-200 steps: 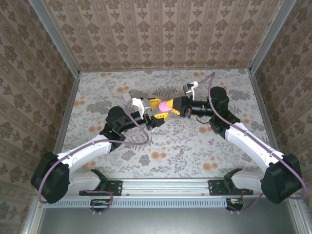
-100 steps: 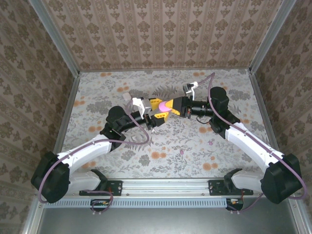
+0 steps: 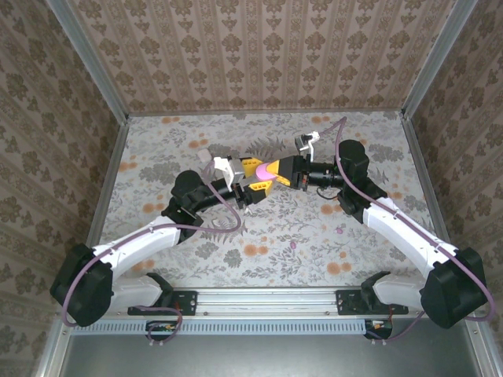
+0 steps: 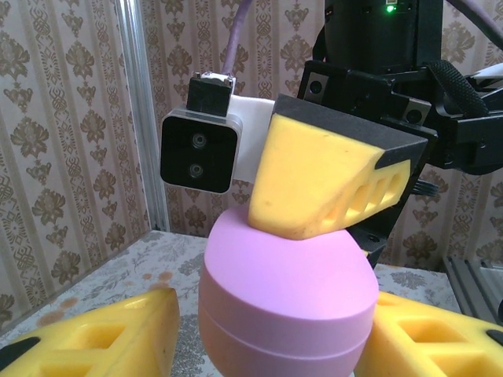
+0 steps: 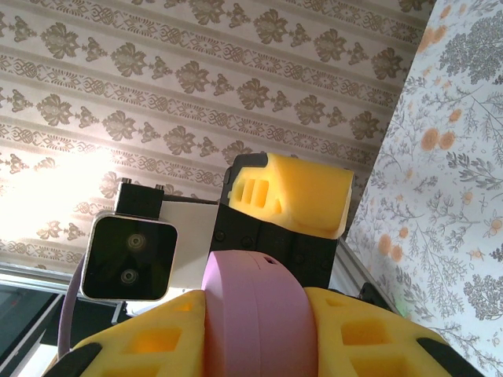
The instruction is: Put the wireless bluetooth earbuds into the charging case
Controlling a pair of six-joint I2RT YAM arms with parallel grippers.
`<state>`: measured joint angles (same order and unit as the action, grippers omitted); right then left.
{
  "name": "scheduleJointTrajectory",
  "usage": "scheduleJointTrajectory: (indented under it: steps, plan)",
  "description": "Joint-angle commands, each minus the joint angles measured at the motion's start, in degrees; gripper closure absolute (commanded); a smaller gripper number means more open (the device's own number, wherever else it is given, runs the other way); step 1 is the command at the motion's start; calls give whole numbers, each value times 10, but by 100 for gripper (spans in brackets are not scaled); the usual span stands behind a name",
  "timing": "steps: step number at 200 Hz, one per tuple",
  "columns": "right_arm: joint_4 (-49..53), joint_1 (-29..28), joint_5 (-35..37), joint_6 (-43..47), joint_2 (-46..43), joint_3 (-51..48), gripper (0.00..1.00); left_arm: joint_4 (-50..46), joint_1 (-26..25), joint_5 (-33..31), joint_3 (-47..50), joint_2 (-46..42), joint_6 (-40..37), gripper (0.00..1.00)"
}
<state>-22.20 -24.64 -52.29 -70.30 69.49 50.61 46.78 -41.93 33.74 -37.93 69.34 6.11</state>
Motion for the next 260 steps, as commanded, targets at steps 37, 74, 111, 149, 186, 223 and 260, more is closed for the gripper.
scheduleJointTrajectory:
  steps: [37,74,111,149,186,223,260]
  plan:
    - [-19,-3,3,9,6,-4,81,21,-2,8,-21,4,8,48]
    - [-20,-2,3,9,6,-6,81,24,-2,8,-21,5,11,41]
    - [-20,-2,3,10,7,-4,81,23,-1,8,-21,5,9,46]
    - [-13,-2,4,15,9,-5,81,25,-1,7,-21,5,11,48]
    - [-14,-3,3,14,11,-7,81,25,-1,9,-22,5,11,46]
    - [-19,-3,3,11,11,-5,81,22,-2,10,-21,6,10,48]
    - [-40,-2,-1,-6,12,-4,81,21,-1,9,-19,7,8,44]
